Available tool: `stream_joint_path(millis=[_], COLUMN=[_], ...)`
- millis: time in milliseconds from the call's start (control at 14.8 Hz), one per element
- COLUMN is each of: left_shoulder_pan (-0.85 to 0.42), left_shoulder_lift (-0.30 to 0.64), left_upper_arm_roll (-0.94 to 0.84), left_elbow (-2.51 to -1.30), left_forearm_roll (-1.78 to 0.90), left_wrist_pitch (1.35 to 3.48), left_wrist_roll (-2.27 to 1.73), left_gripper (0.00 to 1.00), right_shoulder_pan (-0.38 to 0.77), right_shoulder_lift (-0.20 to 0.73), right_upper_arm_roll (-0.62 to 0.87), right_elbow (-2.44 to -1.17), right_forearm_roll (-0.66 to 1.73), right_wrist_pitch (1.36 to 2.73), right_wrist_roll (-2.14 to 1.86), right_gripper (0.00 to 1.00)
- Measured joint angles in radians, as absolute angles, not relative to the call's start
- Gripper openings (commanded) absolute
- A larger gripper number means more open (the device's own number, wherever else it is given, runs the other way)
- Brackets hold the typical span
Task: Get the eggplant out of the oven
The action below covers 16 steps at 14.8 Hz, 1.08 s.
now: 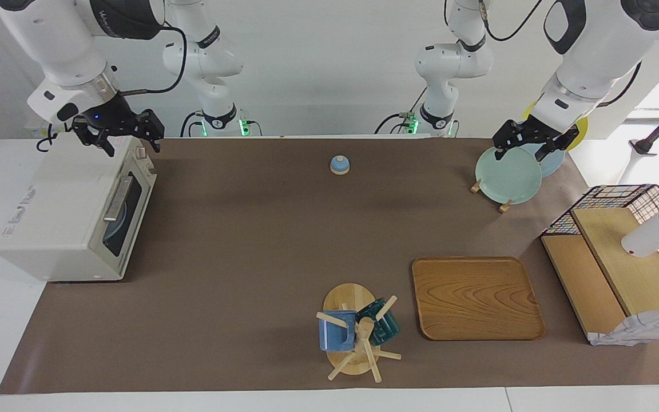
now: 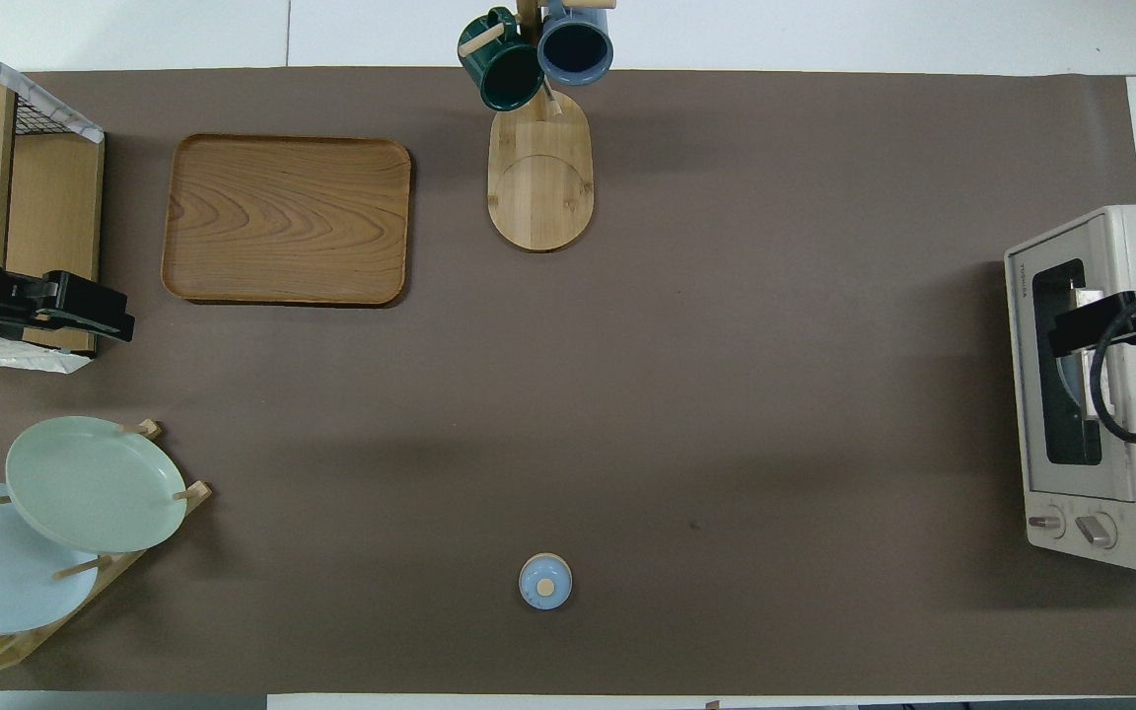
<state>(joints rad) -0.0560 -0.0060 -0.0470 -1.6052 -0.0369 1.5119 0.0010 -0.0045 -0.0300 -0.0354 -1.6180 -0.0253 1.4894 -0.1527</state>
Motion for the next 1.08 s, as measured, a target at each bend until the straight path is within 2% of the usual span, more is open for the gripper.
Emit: stream_joint_path(millis=[405, 540, 607, 810, 1079], left_shoulder_pan=[-0.056, -0.056, -0.056, -0.056, -0.056], left_shoulder_lift=[-0.006, -0.006, -0.006, -0.006, -0.006], left_upper_arm_roll=[-0.047, -0.047, -0.047, -0.047, -0.047], left_elbow=[-1.605, -1.605, -1.605, -1.605, -1.605], left_forearm_roll=[-0.037, -0.037, -0.037, -0.037, -0.037], left_wrist_pitch=[1.512, 1.512, 1.512, 1.512, 1.512], left_wrist_roll=[0.001, 0.001, 0.001, 0.001, 0.001], left_gripper=[1.0, 1.0, 1.0, 1.0, 1.0], right_shoulder_pan=[-0.001, -0.001, -0.001, -0.002, -0.013], right_shoulder_lift=[-0.03, -0.03, -0.03, -0.032, -0.06], right_upper_arm_roll=[-0.032, -0.033, -0.034, -0.036, -0.047], right_elbow=[-1.615, -1.615, -1.615, -1.635, -1.779], right_forearm_roll=[-0.025, -0.025, -0.025, -0.025, -0.064], right_wrist_pitch=[1.49, 1.49, 1.49, 1.55, 1.708], right_wrist_roll=[-0.153, -0.159, -0.17, -0.192, -0.19], right_gripper=[1.0, 0.06, 0.0, 0.0, 0.0])
